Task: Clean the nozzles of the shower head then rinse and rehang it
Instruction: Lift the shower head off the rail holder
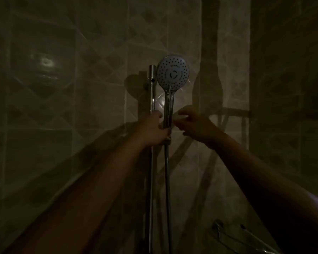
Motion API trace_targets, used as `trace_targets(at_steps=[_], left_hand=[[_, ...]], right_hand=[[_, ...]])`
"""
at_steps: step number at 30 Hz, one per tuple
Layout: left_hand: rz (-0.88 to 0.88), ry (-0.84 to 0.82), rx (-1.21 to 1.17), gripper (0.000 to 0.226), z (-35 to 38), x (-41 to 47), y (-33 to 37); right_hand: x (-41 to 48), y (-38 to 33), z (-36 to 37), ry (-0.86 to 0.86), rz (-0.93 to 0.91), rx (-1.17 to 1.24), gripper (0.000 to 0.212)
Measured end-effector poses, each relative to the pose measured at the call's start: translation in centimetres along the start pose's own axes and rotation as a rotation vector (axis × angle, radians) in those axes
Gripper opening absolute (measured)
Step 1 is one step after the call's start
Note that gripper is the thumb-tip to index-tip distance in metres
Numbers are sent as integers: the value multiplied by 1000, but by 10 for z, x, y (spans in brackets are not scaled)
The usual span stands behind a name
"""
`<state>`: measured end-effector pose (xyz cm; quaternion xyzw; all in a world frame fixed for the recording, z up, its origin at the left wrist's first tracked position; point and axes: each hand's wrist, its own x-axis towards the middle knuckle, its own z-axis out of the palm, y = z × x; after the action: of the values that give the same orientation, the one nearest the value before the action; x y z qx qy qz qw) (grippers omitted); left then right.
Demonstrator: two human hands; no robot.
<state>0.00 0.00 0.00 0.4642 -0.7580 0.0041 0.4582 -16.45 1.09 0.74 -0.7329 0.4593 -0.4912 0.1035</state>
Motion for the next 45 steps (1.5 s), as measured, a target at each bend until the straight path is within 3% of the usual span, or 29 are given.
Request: trace_targets(at_steps=[3, 10, 15, 20, 26, 30, 36, 39, 43, 45], left_hand=[[-73, -139, -138, 46, 7, 9, -1], [-94, -220, -274, 54, 19, 19, -16], [-76, -153, -301, 63, 34, 24, -19], [-51, -65, -398, 55, 29, 33, -6], [94, -73, -402, 43, 36, 37, 53], [58, -201, -485, 38, 66, 21, 99], [160, -309, -712, 38, 100, -39, 169], [92, -405, -813, 23, 125, -73, 198], [26, -578, -939, 25, 160, -130, 235], [-57, -744, -1107, 32, 178, -165, 254]], right_hand=[[24, -9, 7, 37, 24, 119, 61], [57, -21, 16, 23, 3, 265, 53], [62, -16, 14, 17, 4, 334, 54], [62, -30, -5, 74, -44, 306, 41], [35, -44, -74, 204, -88, 202, 47], [-5, -36, -120, 222, -24, 165, 41], [-90, -23, -184, 221, 17, 41, 35], [-137, -12, -210, 252, 21, 10, 29], [-208, 6, -237, 254, 26, 55, 9], [-246, 15, -249, 261, 55, 49, 20]])
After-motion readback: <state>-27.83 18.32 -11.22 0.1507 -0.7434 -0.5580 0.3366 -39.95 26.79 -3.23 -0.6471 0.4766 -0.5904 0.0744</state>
